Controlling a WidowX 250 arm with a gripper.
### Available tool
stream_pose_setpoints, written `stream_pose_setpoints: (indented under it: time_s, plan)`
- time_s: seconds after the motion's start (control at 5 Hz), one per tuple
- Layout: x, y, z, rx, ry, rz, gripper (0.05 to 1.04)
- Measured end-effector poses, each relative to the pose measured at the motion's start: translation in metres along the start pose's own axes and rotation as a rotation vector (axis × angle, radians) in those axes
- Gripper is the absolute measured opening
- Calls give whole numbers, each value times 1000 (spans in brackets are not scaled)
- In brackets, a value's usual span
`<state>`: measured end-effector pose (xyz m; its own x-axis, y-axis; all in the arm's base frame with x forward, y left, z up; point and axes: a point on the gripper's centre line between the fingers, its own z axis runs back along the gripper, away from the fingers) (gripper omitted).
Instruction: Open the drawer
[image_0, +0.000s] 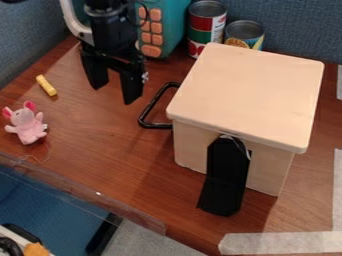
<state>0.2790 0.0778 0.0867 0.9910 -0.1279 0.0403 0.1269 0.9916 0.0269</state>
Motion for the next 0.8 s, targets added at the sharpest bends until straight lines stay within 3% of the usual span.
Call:
stream_pose_setpoints:
  time_s: [0.2,0.4,0.6,0.8]
  plan:
    - [3,0,-12,-16,-78,7,999]
    - [11,-1,-25,-19,-125,-1,999]
    - [19,-3,-31,-64,-188,-23,999]
    - [24,-1,-33,-185,-265,-18,998]
